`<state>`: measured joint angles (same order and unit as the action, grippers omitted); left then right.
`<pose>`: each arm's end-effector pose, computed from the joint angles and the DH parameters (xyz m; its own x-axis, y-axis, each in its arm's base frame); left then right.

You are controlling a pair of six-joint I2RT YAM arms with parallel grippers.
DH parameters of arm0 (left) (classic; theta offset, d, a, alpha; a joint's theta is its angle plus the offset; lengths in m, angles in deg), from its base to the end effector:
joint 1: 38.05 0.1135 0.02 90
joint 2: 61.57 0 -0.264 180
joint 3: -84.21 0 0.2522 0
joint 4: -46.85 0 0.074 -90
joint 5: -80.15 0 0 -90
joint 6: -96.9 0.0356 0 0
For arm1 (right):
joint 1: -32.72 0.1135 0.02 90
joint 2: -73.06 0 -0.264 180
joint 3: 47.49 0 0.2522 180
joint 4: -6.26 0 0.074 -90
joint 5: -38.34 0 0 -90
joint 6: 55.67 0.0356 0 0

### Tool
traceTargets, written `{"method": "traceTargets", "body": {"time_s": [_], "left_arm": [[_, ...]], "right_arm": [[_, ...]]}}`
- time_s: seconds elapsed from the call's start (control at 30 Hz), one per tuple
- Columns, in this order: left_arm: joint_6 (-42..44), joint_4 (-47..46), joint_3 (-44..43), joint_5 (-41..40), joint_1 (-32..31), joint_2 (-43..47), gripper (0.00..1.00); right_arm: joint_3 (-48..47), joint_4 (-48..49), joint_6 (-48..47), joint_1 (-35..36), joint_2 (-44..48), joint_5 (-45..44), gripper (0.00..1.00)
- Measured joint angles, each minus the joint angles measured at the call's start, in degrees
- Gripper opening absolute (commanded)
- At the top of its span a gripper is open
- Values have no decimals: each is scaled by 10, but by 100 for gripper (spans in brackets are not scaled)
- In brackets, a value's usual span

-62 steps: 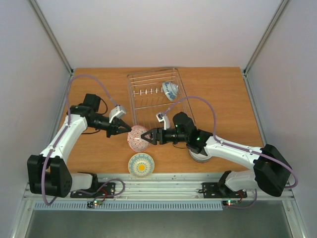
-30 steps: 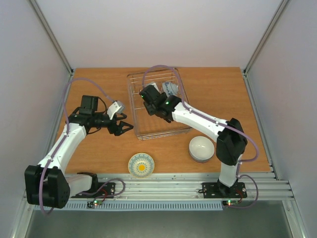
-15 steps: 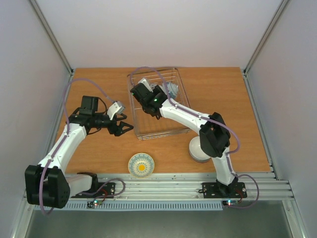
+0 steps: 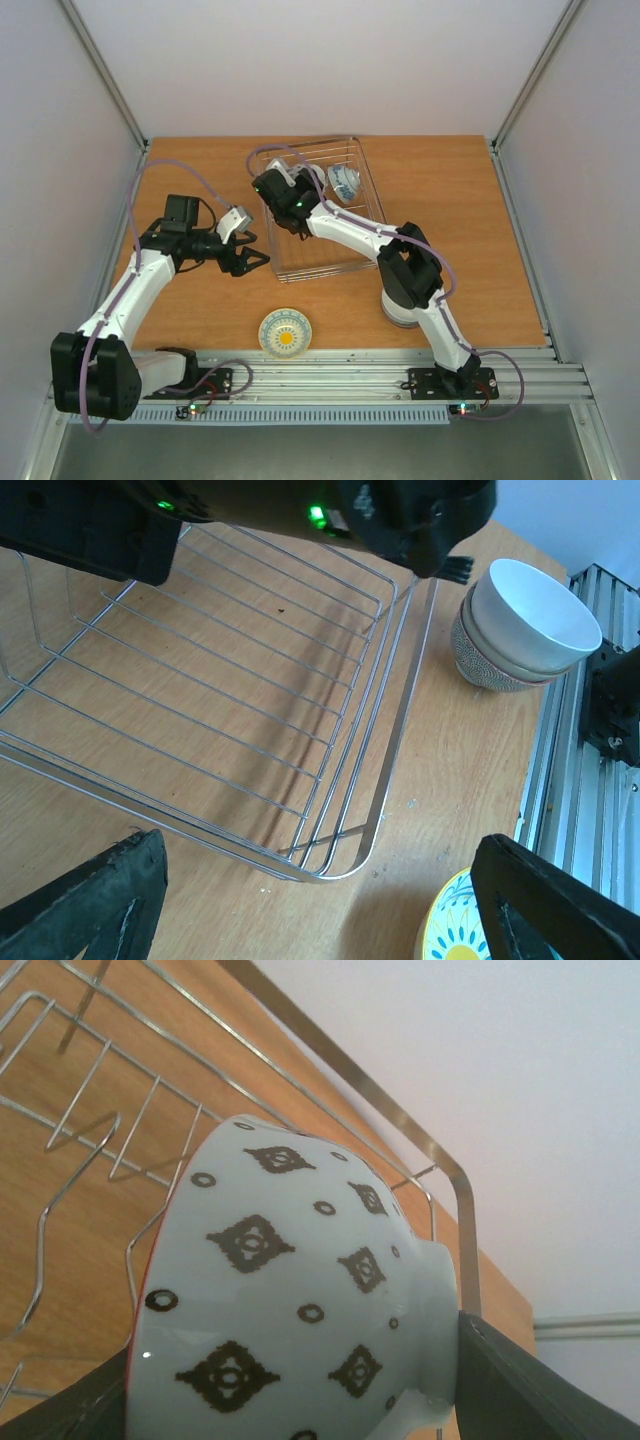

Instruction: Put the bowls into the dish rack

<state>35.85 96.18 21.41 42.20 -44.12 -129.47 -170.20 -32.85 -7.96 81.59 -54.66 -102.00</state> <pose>0.2234 -0.0520 0.2577 -0.4555 0.3478 -0.8195 0.8475 0.4510 -0.2797 0.3510 0.3602 0.2330 -0.2599 -0.9505 -0.1704 -0.3948 0.2657 -0.8795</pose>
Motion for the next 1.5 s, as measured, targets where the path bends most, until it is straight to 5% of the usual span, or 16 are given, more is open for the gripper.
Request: {"method": "traceTargets", "body": {"time_s": [0.6,0.73,0.97,1.17,1.5], "left_arm": [[3,0,0,10,0,-13,84],[5,0,0,12,0,-20,84],[5,1,0,13,0,-23,84],[11,2,0,13,0,-24,84],[16,7,0,16,0,-24,84]], "right_arm": [[-76,-1,-33,-23,-82,-18,3],[-90,-30,2,-30,-90,9,16],[-110,-72,64,-44,-90,56,71],[-108,-82,85,-54,-90,59,96],[-29,-55,105,-64,-39,94,99]]}}
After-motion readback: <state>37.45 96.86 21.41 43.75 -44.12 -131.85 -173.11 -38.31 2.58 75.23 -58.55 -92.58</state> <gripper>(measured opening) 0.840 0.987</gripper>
